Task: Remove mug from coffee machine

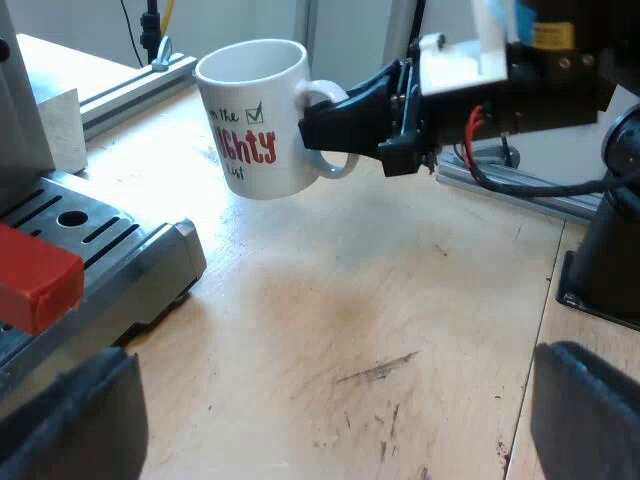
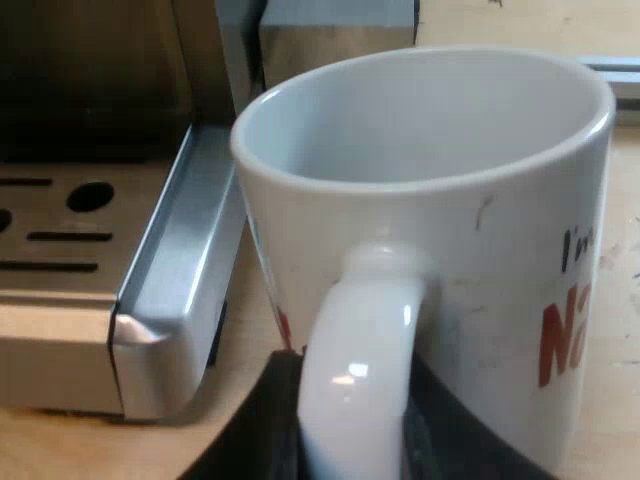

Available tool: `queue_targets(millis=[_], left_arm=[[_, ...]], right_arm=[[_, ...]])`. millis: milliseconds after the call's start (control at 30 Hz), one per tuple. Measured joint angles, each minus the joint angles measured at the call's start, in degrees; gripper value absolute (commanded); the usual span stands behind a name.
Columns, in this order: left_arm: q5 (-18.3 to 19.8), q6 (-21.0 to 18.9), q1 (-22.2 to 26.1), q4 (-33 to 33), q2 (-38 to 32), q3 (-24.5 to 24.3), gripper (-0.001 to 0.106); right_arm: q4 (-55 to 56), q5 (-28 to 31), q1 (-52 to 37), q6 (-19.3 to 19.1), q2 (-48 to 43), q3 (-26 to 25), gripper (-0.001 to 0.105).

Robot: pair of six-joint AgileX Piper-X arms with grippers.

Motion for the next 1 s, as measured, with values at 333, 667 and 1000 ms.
queue_targets(millis=[333, 667, 1000], left_arm=[[0.00, 0.00, 0.00, 0.00, 0.00, 0.00, 0.080], [0.00, 0.00, 0.00, -0.06, 0.00, 0.00, 0.080], [0.00, 0.00, 0.00, -0.06, 0.00, 0.00, 0.080]], right_arm=[[-8.40, -14.77, -11.59, -7.94, 0.00, 3.78, 0.000], [-12.92, -17.40, -12.85, -12.31, 0.00, 6.99, 0.000], [-19.78, -19.02, -12.85, -13.02, 7.41, 6.99, 0.000]])
